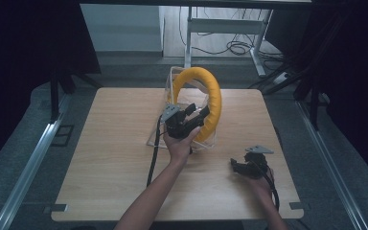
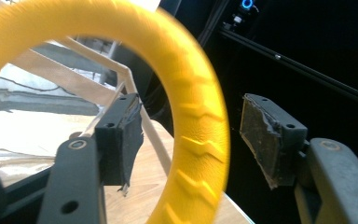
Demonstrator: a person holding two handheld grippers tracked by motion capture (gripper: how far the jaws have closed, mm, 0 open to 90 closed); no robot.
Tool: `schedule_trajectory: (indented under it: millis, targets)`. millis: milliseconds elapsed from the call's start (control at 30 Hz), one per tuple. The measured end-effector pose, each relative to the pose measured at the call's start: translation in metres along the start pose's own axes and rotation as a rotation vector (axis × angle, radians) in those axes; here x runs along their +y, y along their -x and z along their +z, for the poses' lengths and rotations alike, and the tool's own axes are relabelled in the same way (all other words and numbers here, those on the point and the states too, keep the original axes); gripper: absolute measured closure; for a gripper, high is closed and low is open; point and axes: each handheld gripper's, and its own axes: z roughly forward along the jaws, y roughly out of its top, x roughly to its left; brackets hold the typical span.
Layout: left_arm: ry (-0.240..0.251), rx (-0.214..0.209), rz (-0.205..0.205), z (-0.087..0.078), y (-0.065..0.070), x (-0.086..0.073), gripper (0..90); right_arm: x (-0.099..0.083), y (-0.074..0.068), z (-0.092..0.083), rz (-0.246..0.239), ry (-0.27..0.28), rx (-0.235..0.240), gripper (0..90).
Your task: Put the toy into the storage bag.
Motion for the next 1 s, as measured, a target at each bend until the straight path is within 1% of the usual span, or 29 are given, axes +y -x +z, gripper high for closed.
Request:
schedule_trajectory:
  millis: [100, 167, 233, 300, 333, 367, 400, 433, 500, 533, 567, 600, 633, 667, 700, 767, 800, 867, 933, 967, 1000]
  targets:
    - [-0.003, -0.007, 0.005, -0.004, 0.001, 0.002, 35.8, 0.000, 0.000, 0.000, 0.001, 0.000, 0.000, 20.3]
    - [-0.007, -0.016, 0.005, -0.011, 0.000, 0.005, 35.4, 0.000, 0.000, 0.000, 0.001, 0.000, 0.000, 20.2]
    - [-0.011, -0.018, 0.008, -0.014, -0.001, 0.005, 35.2, 0.000, 0.000, 0.000, 0.003, -0.002, 0.002, 20.3]
    - [-0.020, -0.022, 0.011, -0.025, -0.006, 0.008, 35.0, 0.000, 0.000, 0.000, 0.001, 0.000, 0.000, 20.2]
    - [-0.020, -0.022, 0.011, -0.025, -0.006, 0.008, 34.9, 0.000, 0.000, 0.000, 0.001, 0.000, 0.000, 20.2]
    - [-0.034, -0.021, 0.018, -0.033, -0.010, 0.009, 34.8, 0.000, 0.000, 0.000, 0.001, 0.000, 0.000, 20.2]
    - [-0.041, -0.019, 0.024, -0.036, -0.012, 0.010, 34.7, 0.000, 0.000, 0.000, 0.001, 0.000, 0.000, 20.2]
    - [-0.041, -0.019, 0.024, -0.036, -0.012, 0.010, 34.7, 0.000, 0.000, 0.000, 0.001, 0.000, 0.000, 20.2]
    - [-0.054, -0.004, 0.043, -0.046, -0.017, 0.010, 35.1, 0.000, 0.000, 0.000, -0.002, -0.002, 0.000, 20.2]
    - [-0.059, -0.002, 0.044, -0.049, -0.018, 0.011, 35.1, 0.000, 0.000, 0.000, -0.002, -0.002, 0.000, 20.2]
    - [-0.078, -0.004, 0.057, -0.057, -0.023, 0.011, 35.4, 0.000, 0.000, 0.000, 0.000, -0.002, -0.001, 20.2]
    - [-0.078, -0.004, 0.057, -0.057, -0.023, 0.011, 35.6, 0.000, 0.000, 0.000, 0.000, -0.002, -0.001, 20.2]
    - [-0.105, -0.007, 0.077, -0.064, -0.026, 0.011, 36.1, 0.000, 0.000, 0.000, -0.001, -0.002, -0.002, 20.3]
    - [-0.119, -0.005, 0.086, -0.067, -0.028, 0.011, 36.1, 0.000, 0.000, 0.000, -0.001, -0.001, -0.002, 20.3]
    - [-0.119, -0.005, 0.086, -0.067, -0.028, 0.011, 36.1, 0.000, 0.000, 0.000, -0.001, -0.001, -0.002, 20.3]
    - [-0.139, 0.000, 0.103, -0.074, -0.032, 0.010, 36.2, 0.000, 0.000, 0.000, -0.001, -0.002, -0.002, 20.3]
    - [-0.146, 0.000, 0.103, -0.077, -0.033, 0.010, 36.2, 0.000, 0.000, 0.000, 0.000, -0.001, -0.002, 20.3]
    - [-0.168, 0.002, 0.117, -0.084, -0.037, 0.009, 36.1, 0.000, 0.000, 0.000, -0.001, -0.002, -0.002, 20.3]
    - [-0.201, -0.004, 0.121, -0.094, -0.044, 0.007, 36.1, 0.000, 0.000, 0.000, 0.001, -0.001, -0.002, 20.3]
    - [-0.201, -0.004, 0.121, -0.094, -0.044, 0.007, 36.1, 0.000, 0.000, 0.000, 0.001, -0.001, -0.002, 20.3]
    - [-0.204, 0.000, 0.122, -0.097, -0.047, 0.006, 36.1, 0.000, 0.000, 0.000, 0.000, -0.002, -0.003, 20.3]
